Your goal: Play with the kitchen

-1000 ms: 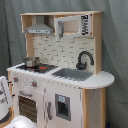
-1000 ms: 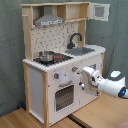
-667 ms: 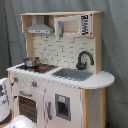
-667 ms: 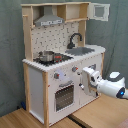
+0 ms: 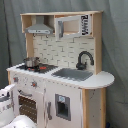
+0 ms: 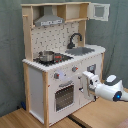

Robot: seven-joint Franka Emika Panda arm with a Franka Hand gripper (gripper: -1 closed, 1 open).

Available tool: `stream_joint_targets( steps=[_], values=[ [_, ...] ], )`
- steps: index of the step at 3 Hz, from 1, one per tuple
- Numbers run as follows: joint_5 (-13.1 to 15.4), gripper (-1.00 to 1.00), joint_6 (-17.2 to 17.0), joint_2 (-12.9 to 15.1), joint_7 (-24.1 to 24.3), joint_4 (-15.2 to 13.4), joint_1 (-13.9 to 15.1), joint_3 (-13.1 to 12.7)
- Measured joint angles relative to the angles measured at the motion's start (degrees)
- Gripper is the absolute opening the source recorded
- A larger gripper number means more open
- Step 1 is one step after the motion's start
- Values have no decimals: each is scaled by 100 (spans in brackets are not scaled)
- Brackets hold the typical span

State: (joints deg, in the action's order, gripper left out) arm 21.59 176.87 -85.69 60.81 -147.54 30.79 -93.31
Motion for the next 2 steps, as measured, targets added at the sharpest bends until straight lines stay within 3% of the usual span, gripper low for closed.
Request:
stream_joint_targets(
  steps=[1,2],
  values=[
    [8,100,23,-11,42,59,544,-196],
    [4,100,4,-14,55,572,883,-196]
  ],
)
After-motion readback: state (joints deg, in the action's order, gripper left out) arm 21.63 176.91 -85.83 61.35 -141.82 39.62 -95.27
